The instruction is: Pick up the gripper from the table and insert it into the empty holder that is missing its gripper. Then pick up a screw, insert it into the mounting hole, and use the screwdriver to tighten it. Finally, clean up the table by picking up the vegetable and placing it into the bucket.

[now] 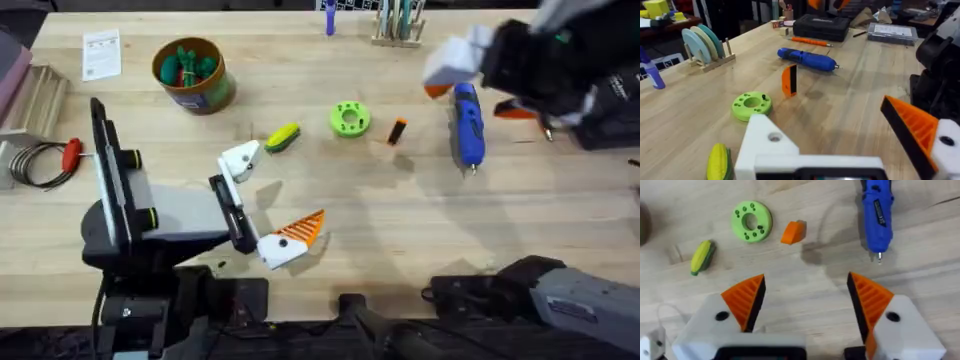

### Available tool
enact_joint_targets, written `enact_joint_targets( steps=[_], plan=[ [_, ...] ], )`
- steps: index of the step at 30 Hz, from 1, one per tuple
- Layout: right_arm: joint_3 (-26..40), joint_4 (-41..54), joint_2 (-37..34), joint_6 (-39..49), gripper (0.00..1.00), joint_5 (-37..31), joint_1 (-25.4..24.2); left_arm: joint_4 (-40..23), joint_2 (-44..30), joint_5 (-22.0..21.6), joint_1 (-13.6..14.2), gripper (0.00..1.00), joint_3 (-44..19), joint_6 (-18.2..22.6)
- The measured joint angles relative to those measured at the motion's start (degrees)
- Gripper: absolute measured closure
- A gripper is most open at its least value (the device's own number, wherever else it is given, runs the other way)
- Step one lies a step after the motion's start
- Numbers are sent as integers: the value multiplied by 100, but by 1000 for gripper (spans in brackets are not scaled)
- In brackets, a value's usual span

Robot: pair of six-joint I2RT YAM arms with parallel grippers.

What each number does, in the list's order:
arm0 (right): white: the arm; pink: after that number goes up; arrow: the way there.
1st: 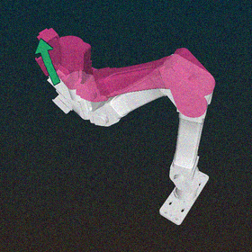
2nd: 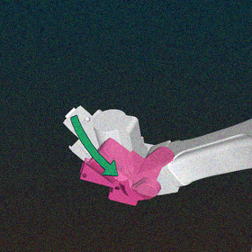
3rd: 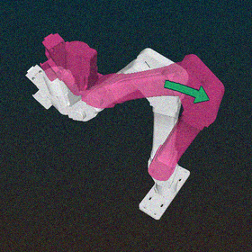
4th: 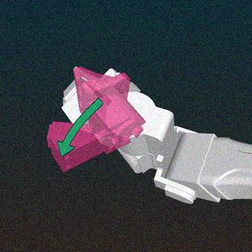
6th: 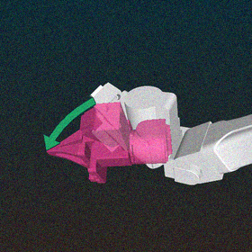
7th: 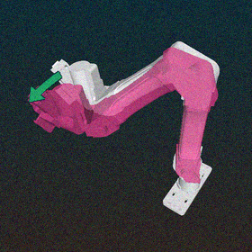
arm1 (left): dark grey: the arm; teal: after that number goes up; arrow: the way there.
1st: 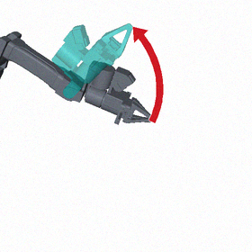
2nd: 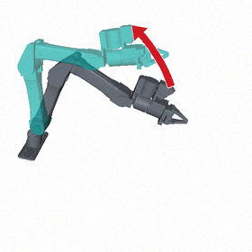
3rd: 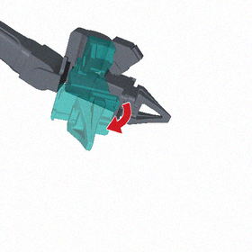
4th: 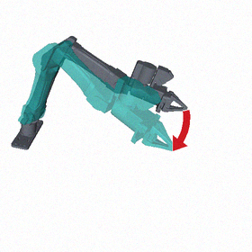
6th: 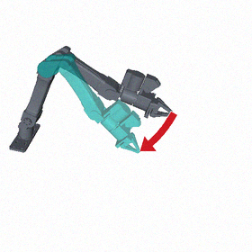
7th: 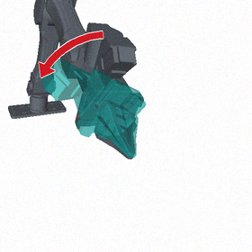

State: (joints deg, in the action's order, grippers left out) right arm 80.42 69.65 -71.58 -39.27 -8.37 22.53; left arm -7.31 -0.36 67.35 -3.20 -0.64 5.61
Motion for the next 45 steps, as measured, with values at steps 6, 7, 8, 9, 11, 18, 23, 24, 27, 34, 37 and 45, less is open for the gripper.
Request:
enact_joint_targets(
  steps=[6, 7, 8, 9, 11, 18, 23, 24, 27, 34, 37, 45],
  plan=[
    [571, 118, -1002, -602, 19, -111, 228, 1, 0, 2, 0, 15, 0, 0],
    [610, 118, -1151, -687, 19, -124, 267, -1, 2, 4, 0, 15, 0, 0],
    [627, 114, -1274, -741, 19, -131, 306, -1, 0, 7, 0, 15, 0, 0],
    [635, 120, -1394, -790, 18, -131, 343, -1, 0, 10, 0, 15, 0, 0],
    [641, 124, -1640, -888, 18, -131, 411, -1, 2, 15, 0, 15, 0, 0],
    [643, 56, -2397, -1141, 17, -122, 478, -1, 0, 15, 0, 15, 0, 0],
    [628, -349, -2737, -1417, 26, -79, 478, -1, 0, 16, 0, 15, 0, 0],
    [608, -430, -2769, -1443, 42, -67, 478, -1, 0, 15, 0, 15, 0, 0],
    [505, -661, -2803, -1460, 92, 98, 439, -1, 0, 16, 0, 15, 0, 0],
    [221, -835, -2803, -1426, 106, 397, 162, -1, 0, 17, 0, 15, 0, 0],
    [58, -918, -2803, -1427, 111, 434, 151, -1, 0, 17, 0, 15, 0, 0],
    [-205, -1271, -2803, -1425, 196, 438, 157, -1, 1, 17, 0, 14, 0, 0]
  ],
)
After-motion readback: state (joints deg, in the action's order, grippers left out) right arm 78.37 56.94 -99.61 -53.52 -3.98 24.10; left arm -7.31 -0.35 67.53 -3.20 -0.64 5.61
